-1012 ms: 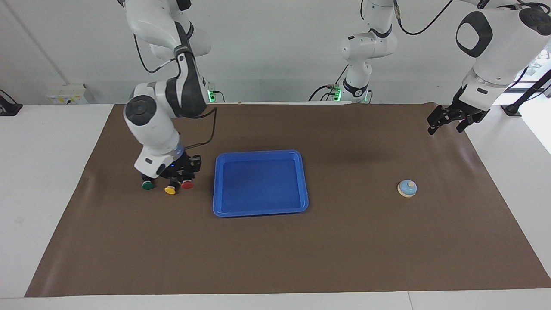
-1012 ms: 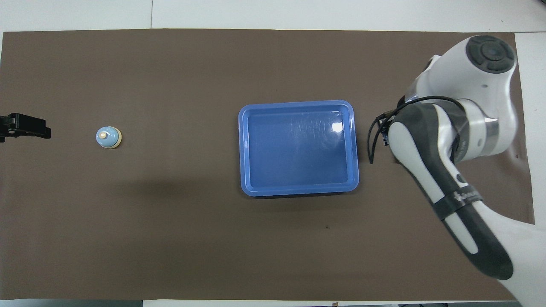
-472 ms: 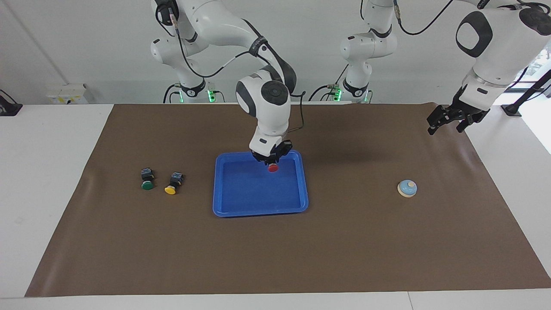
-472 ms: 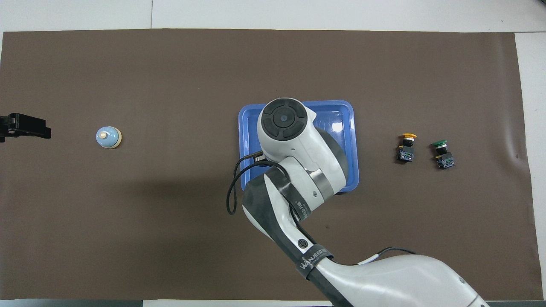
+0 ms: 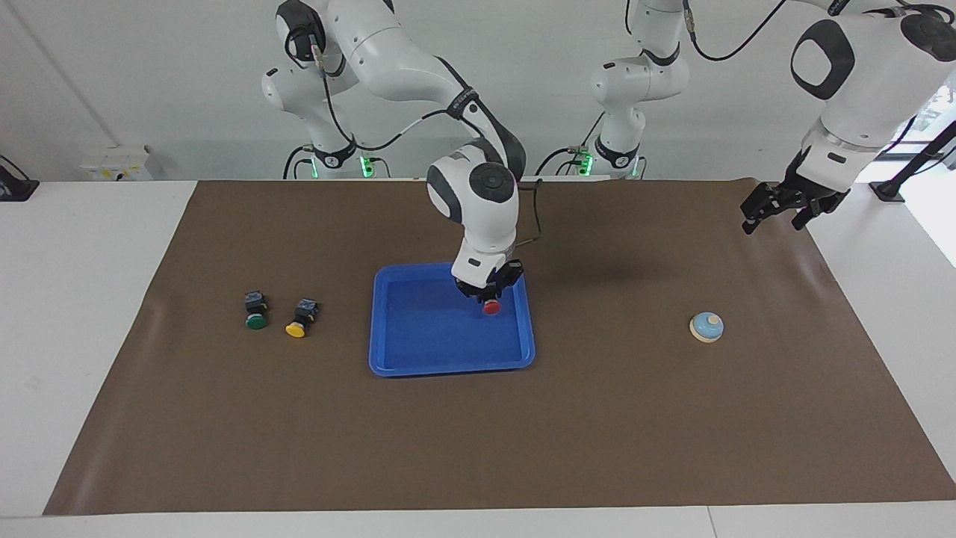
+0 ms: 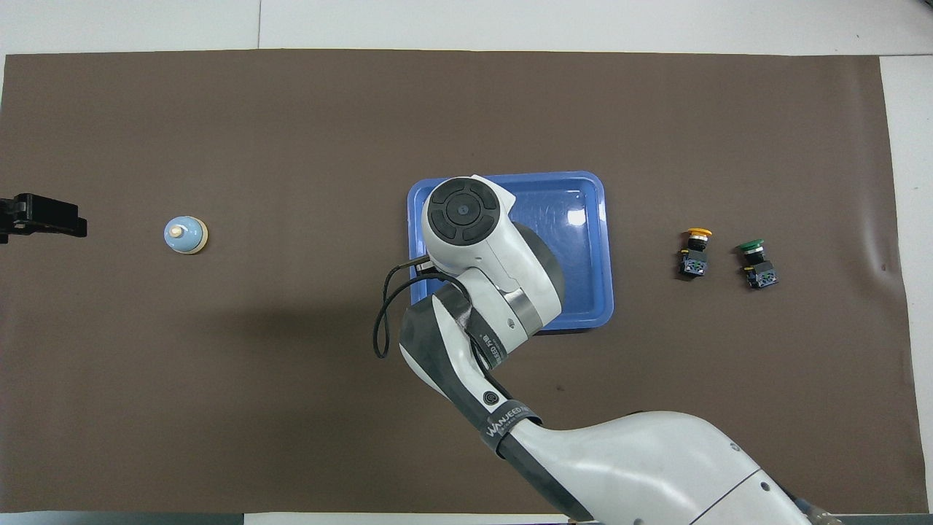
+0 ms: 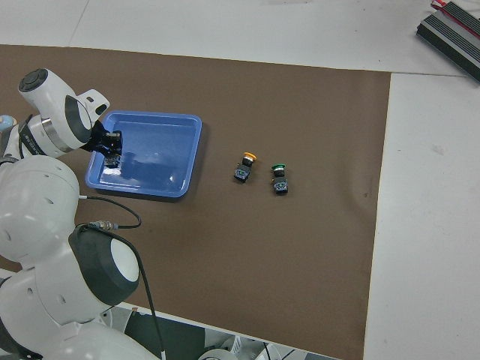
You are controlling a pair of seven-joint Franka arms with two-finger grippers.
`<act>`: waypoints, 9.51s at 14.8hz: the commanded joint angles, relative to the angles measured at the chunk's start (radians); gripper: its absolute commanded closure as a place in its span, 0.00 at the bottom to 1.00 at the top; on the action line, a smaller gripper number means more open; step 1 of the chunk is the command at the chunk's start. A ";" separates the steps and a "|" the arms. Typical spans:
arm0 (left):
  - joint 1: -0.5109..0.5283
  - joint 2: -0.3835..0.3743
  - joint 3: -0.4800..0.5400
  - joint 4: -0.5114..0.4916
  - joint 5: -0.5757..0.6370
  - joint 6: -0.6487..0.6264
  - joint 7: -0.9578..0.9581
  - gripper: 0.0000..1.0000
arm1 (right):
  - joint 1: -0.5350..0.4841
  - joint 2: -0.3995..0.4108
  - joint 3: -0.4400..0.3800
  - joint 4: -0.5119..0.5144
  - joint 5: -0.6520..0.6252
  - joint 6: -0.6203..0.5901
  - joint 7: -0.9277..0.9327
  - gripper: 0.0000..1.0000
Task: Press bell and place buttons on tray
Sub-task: 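Carry the red button with the right gripper and set it in the tray, then withdraw the right gripper toward the yellow button, then carry the yellow button with the right gripper into the tray, then grasp the green button with the right gripper, then place the green button in the tray beside the yellow button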
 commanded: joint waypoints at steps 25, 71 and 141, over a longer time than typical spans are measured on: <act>-0.001 -0.017 0.000 -0.007 -0.004 -0.009 -0.007 0.00 | -0.375 -0.139 -0.062 -0.095 -0.034 -0.248 -0.164 0.00; -0.001 -0.017 0.000 -0.007 -0.004 -0.009 -0.007 0.00 | -0.087 -0.084 -0.051 -0.172 0.048 0.126 -0.028 0.00; -0.006 -0.024 -0.006 -0.028 0.000 0.007 -0.002 0.48 | -0.268 -0.292 -0.065 -0.254 0.036 -0.088 -0.184 0.00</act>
